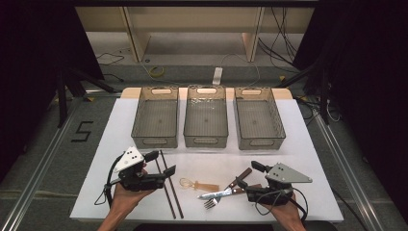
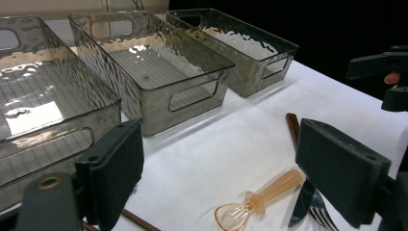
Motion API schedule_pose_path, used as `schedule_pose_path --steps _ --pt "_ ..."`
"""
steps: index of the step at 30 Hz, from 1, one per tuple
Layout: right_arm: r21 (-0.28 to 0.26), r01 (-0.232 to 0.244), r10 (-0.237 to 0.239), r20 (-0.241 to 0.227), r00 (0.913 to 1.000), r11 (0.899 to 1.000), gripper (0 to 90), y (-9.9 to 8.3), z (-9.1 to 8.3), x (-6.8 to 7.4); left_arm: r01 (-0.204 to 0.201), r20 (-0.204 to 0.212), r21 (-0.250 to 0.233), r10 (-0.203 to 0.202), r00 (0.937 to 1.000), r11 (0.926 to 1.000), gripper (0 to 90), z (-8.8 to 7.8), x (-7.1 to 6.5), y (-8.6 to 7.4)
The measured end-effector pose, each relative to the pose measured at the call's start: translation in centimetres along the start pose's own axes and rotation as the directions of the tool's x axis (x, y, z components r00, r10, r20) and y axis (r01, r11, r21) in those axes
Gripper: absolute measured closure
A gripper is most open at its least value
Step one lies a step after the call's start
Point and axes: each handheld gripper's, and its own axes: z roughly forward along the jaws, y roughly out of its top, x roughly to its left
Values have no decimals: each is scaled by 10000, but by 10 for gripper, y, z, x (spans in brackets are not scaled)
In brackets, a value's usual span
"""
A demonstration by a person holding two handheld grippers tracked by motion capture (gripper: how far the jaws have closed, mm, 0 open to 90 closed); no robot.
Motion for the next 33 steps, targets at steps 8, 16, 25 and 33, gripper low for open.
schedule_pose_path --steps 8,16,25,33 --pt "107 75 -74 -22 10000 9999 251 0 1 1 11 -54 20 -11 10000 10000 164 0 0 0" --pt "193 118 -116 -105 9999 9997 254 1 2 2 29 -43 38 -29 10000 10000 164 0 0 0" --pt "304 179 -174 -142 9997 9994 259 0 3 2 80 -203 213 -76 9998 9997 164 0 1 0" --pt "385 153 -148 -144 9998 9991 260 0 4 3 573 -1071 1092 -455 9932 9924 167 2 5 0"
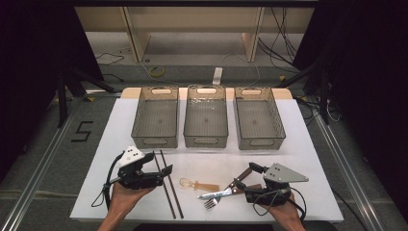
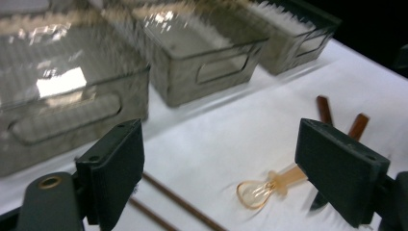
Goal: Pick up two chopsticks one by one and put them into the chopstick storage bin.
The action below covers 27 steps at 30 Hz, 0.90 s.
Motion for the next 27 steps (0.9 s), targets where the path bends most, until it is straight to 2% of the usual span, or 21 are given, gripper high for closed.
schedule_pose_path --steps 7,11,12,18,27 --pt "38 -1 1 -15 10000 10000 260 0 0 0 372 -772 1057 -291 9966 9937 176 4 0 1" --pt "98 27 -27 -42 10000 9999 260 0 0 0 447 -1234 1840 -221 9921 9819 187 7 -1 1" --pt "98 27 -27 -42 10000 9999 260 0 0 0 493 -1304 1895 -247 9912 9806 187 8 -1 0" --pt "164 32 -31 -50 10000 9999 260 0 1 0 567 -1351 2440 -239 9905 9681 189 12 0 -1" --pt "151 34 -33 -57 10000 9999 260 0 1 0 664 -1358 2705 -302 9903 9604 190 13 -1 -2"
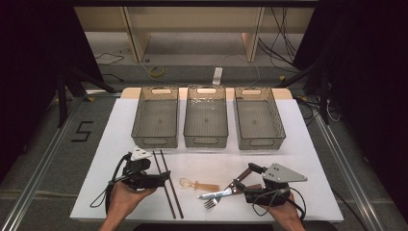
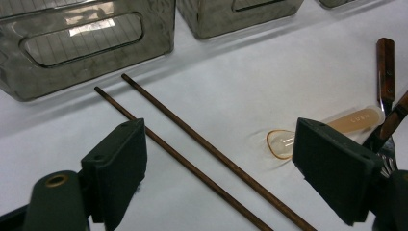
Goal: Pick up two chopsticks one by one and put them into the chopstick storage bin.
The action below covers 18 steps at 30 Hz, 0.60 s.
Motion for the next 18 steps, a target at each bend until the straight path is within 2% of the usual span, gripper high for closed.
schedule_pose_path --steps 13,18 --pt "23 -1 1 -38 10000 10000 260 0 0 0 -127 70 606 123 9999 9981 198 5 -1 0" --pt "40 14 -14 -42 10000 10000 260 0 0 0 -258 -59 1192 267 9996 9925 205 9 0 1"
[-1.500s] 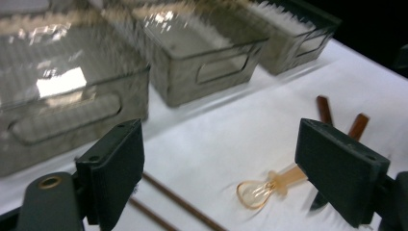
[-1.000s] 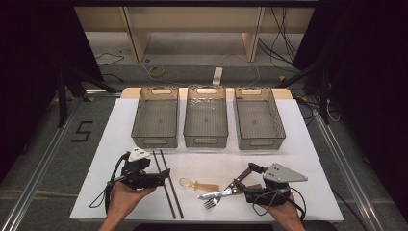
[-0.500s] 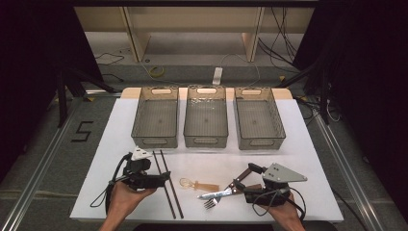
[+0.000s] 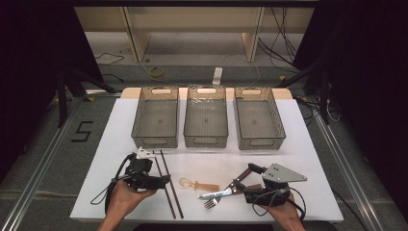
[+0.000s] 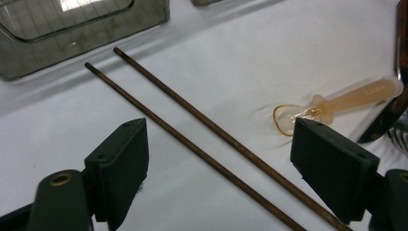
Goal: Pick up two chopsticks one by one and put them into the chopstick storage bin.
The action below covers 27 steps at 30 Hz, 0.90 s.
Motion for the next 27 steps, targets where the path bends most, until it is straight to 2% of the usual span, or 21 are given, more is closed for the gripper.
schedule_pose_path --steps 4,5,9,14,16,17,20,23,27 --pt "25 5 -5 7 10000 10000 260 0 0 0 -214 -165 581 224 9996 9981 222 5 -1 1" --pt "25 0 0 2 10000 10000 260 0 0 0 -336 -224 783 355 9991 9964 225 6 -1 2" --pt "63 -2 2 11 10000 10000 260 0 1 0 -405 -301 1412 452 9985 9892 234 13 0 3" --pt "88 -25 25 12 10000 10000 260 -1 1 0 -374 -210 1808 419 9989 9828 253 19 0 5" --pt "96 -15 15 11 10000 10000 261 -1 1 0 -355 -83 2014 380 9992 9789 272 23 -1 5" --pt "73 0 0 18 10000 10000 261 -1 1 0 -520 -169 2234 572 9982 9733 287 25 -2 6" --pt "67 -22 22 22 10000 10000 261 -1 1 0 -606 -262 2658 701 9972 9621 292 33 -5 6" --pt "61 -4 4 19 10000 10000 261 0 1 0 -737 -337 2892 871 9956 9544 301 39 -8 6" --pt "71 23 -23 5 10000 10000 262 0 1 0 -540 -298 3020 660 9974 9518 314 43 -6 6"
